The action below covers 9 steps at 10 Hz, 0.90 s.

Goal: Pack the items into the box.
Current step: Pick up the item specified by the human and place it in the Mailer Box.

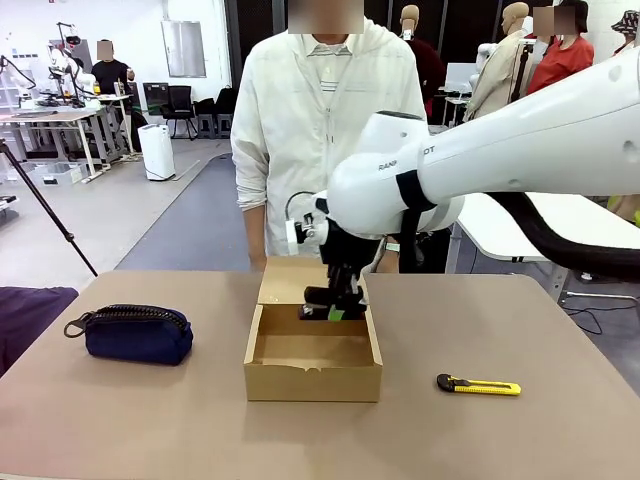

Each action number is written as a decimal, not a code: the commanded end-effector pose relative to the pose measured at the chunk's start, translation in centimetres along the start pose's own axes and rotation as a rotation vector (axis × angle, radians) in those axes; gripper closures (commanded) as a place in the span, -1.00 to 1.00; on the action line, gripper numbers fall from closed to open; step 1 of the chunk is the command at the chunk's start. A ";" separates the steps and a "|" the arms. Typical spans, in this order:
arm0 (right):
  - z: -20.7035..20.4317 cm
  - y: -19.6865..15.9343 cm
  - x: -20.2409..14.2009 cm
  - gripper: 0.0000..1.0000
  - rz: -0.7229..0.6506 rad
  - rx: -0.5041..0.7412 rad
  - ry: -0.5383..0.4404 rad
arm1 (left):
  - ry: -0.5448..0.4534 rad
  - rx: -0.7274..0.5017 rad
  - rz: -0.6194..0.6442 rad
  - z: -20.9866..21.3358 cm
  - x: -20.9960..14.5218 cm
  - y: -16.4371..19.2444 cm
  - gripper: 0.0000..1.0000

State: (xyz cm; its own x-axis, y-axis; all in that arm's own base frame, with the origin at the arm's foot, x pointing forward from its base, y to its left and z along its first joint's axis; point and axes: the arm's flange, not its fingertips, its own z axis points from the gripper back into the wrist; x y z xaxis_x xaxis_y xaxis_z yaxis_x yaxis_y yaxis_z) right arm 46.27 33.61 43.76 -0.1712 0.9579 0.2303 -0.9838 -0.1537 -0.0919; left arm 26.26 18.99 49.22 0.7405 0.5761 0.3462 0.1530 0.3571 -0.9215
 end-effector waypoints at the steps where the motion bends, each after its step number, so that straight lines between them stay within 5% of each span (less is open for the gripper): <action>1: 1.0 0.9 -0.8 1.00 -0.019 -0.008 0.018 | -0.012 -0.025 -0.018 -0.1 0.2 0.0 -1.00; 6: -0.3 0.3 0.1 1.00 0.007 0.017 0.004 | -0.012 -0.025 -0.018 -0.1 0.2 0.0 -1.00; 7: -2.8 -0.6 0.9 1.00 -0.060 0.030 0.091 | -0.012 -0.025 -0.018 -0.1 0.2 0.0 -1.00; 9: -5.1 -0.5 0.4 1.00 -0.168 0.012 0.100 | -0.012 -0.025 -0.018 -0.1 0.2 0.0 -1.00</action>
State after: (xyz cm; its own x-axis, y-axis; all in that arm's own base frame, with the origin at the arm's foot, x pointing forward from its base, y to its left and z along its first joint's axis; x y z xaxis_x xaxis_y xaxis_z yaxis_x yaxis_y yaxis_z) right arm 46.59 34.44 39.36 -0.0733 0.9833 0.1667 -0.9972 -0.0695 -0.0289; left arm 26.25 18.99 49.23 0.7405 0.5760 0.3463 0.1533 0.3569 -0.9215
